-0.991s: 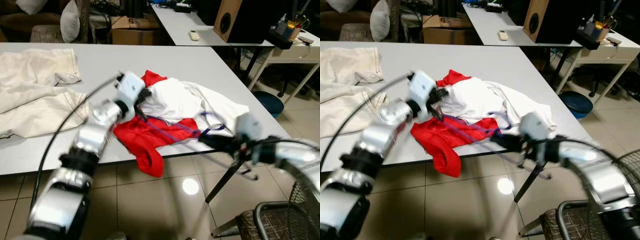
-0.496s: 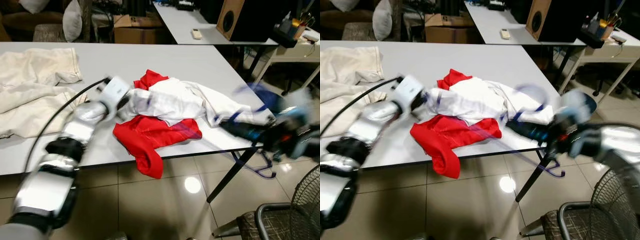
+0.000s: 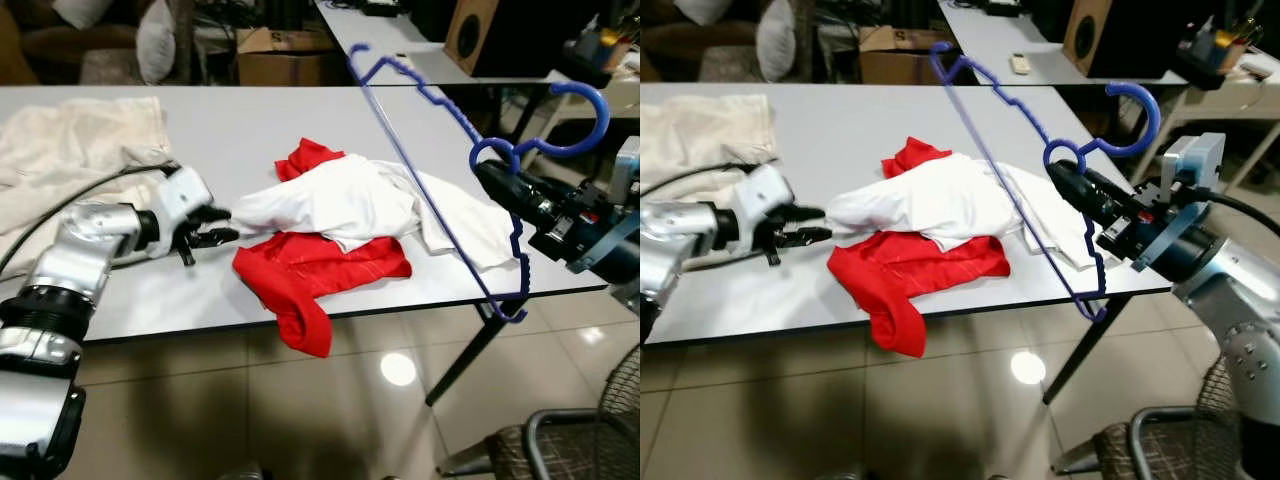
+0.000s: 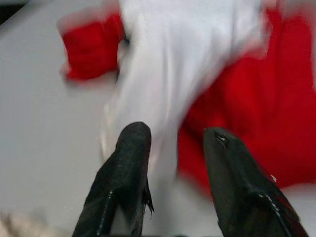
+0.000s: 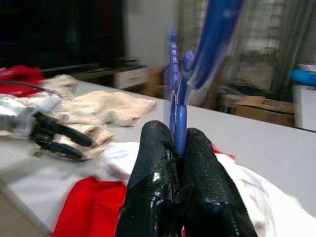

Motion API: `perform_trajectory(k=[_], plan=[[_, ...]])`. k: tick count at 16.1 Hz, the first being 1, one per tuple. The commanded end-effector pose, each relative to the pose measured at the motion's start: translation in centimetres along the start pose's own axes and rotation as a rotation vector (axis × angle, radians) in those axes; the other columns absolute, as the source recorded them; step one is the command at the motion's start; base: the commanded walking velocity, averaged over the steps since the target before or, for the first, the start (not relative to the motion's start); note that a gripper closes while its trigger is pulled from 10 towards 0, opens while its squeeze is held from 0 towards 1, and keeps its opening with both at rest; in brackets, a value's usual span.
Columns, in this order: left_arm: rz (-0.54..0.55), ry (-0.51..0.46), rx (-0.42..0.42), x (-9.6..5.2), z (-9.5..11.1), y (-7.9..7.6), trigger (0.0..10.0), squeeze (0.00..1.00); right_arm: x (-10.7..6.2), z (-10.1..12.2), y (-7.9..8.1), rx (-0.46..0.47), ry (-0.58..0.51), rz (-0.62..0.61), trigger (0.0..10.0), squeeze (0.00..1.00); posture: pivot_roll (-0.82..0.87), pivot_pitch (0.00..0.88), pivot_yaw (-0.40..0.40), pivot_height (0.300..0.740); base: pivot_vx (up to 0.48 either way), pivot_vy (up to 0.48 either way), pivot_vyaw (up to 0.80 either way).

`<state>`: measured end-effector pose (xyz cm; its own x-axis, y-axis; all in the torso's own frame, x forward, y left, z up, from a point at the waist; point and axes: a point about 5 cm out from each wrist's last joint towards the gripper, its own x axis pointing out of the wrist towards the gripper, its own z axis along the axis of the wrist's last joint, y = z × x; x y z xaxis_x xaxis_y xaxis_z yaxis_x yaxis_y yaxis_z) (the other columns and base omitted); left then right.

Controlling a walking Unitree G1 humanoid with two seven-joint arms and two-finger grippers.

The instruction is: Hang hanger

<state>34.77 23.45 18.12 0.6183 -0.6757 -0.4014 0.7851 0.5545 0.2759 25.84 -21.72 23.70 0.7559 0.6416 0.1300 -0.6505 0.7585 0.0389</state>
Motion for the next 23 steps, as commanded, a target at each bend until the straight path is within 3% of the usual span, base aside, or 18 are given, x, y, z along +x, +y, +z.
perform_trajectory(k=[1, 2, 3, 4, 5, 6, 7, 8, 9, 10, 12, 15, 17, 20, 23], plan=[[0.069, -0.192, -0.085, -1.3, 1.7, 0.8, 10.0, 1.0, 0.0, -1.2, -0.1, -0.012, 0.047, -0.124, 10.0, 0.0, -0.1, 0.0, 0.017, 0.74, 0.0, 0.0, 0.0], [0.184, -0.254, -0.158, -1.7, 1.4, 1.4, 10.0, 1.0, -0.1, -2.0, -0.1, 0.004, 0.055, -0.198, 10.0, 0.0, -0.11, 0.0, 0.019, 0.74, 0.0, 0.0, 0.0], [0.366, -0.286, -0.207, -1.8, 0.4, 1.8, 10.0, 1.0, -0.4, -3.4, 0.1, 0.03, 0.056, -0.296, 10.0, 0.0, -0.11, 0.0, 0.025, 0.74, 0.0, 0.0, 0.0], [0.412, -0.306, -0.214, -1.7, 0.1, 1.5, 10.0, 0.85, -0.7, -4.0, 0.2, 0.044, 0.055, -0.336, 10.0, 0.0, -0.12, 0.0, 0.034, 0.74, 0.0, 0.0, 0.0], [0.469, -0.328, -0.223, -1.3, -0.2, 0.5, 10.0, 0.27, -0.8, -4.6, 0.4, 0.058, 0.036, -0.406, 10.0, 0.0, -0.14, 0.0, 0.044, 0.74, 0.0, 0.0, 0.0], [0.507, -0.344, -0.233, -1.2, -0.4, -0.2, 10.0, 0.27, -0.9, -4.9, 0.6, 0.069, 0.022, -0.454, 10.0, 0.0, -0.15, 0.0, 0.047, 0.74, 0.0, 0.0, 0.0], [0.548, -0.334, -0.224, -1.0, -0.7, -1.3, 10.0, 0.0, -0.9, -5.0, 0.8, 0.071, -0.002, -0.507, 10.0, 0.0, -0.16, 0.0, 0.055, 0.74, 0.0, 0.0, 0.0], [0.575, -0.327, -0.234, -0.6, -0.9, -2.5, 10.0, 0.0, -0.9, -4.9, 1.1, 0.053, -0.012, -0.536, 10.0, 0.0, -0.17, 0.0, 0.059, 0.74, 0.0, 0.304, 0.0], [0.574, -0.325, -0.268, 0.3, -0.3, -5.5, 10.0, 0.0, -1.0, -5.3, 2.0, 0.015, -0.005, -0.558, 10.0, 0.0, -0.17, 0.0, 0.068, 0.74, 0.0, 0.319, 0.0], [0.576, -0.335, -0.303, 0.9, 0.1, -7.0, 10.0, 0.0, -1.1, -5.9, 2.7, -0.01, 0.02, -0.571, 10.0, 0.0, -0.17, 0.0, 0.075, 0.74, 0.0, 0.322, 0.0], [0.577, -0.334, -0.319, 1.3, 0.3, -7.8, 10.0, 0.0, -1.2, -6.2, 3.2, -0.033, 0.045, -0.582, 10.0, 0.0, -0.17, 0.0, 0.076, 0.74, 0.0, 0.326, 0.0], [0.536, -0.305, -0.307, 2.0, 0.1, -9.0, 10.0, 0.0, -1.5, -7.9, 5.4, 0.13, 0.019, -0.591, 10.0, 0.0, -0.16, 0.0, 0.147, 0.74, 0.0, 0.35, 0.0], [0.538, -0.24, -0.313, 2.0, -0.3, -8.9, 10.0, 0.0, -1.2, -8.3, 5.2, 0.143, 0.021, -0.584, 10.0, 0.0, -0.15, 0.0, 0.176, 0.74, 0.0, 0.429, 0.0], [0.571, -0.177, -0.32, 0.6, -1.5, -9.2, 10.0, 0.0, -2.1, -8.5, 4.7, 0.081, 0.022, -0.649, 10.0, 0.0, -0.12, 0.0, 0.167, 0.74, 0.0, 0.447, 0.0], [0.618, -0.179, -0.346, -0.6, -1.6, -9.2, 10.0, 0.0, -2.3, -8.4, 5.5, 0.034, 0.037, -0.591, 10.0, 0.0, -0.11, 0.0, 0.155, 0.74, 0.0, 0.48, 0.0]])
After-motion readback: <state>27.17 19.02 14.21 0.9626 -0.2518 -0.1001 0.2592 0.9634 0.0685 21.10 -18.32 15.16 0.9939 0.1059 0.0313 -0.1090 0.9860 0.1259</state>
